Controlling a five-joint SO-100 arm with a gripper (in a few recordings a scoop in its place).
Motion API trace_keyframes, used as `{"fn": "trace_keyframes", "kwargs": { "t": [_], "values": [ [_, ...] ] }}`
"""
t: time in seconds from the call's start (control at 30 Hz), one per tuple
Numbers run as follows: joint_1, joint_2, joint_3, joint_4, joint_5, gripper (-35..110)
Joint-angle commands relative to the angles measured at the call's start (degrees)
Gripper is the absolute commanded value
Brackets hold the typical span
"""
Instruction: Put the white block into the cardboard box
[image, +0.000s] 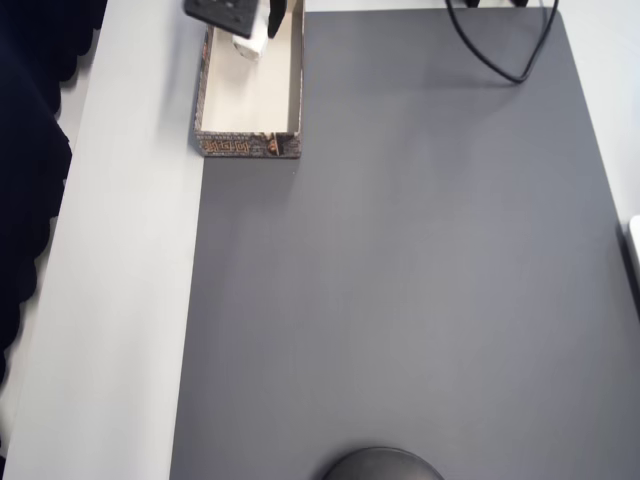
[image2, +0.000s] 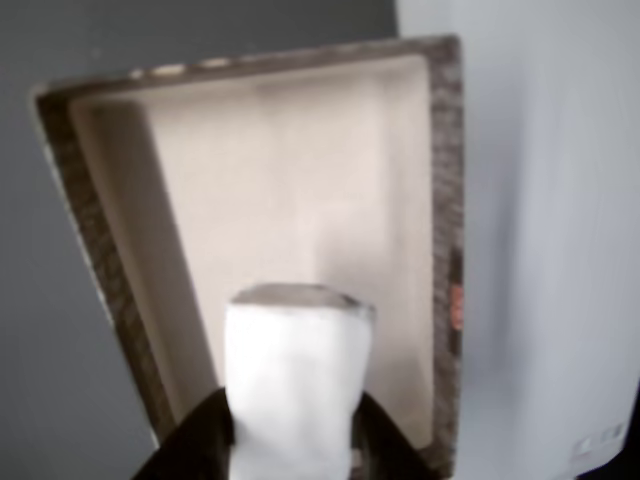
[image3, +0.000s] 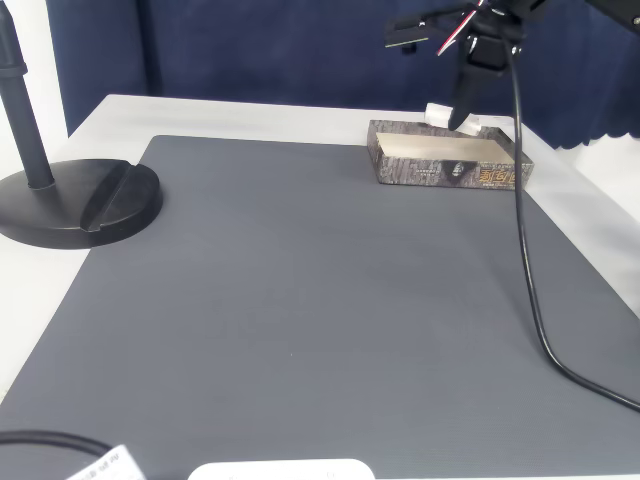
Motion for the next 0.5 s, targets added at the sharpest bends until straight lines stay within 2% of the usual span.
{"fn": "trace_keyframes", "kwargs": {
  "t": [0.0,0.2,0.47],
  "values": [
    [0.3,1.4,-3.3,0.3,8.3,-2],
    [0.4,1.2,-4.0,-0.1,17.4,-2],
    [0.6,-0.4,-4.7,-0.6,19.7,-2]
  ]
}}
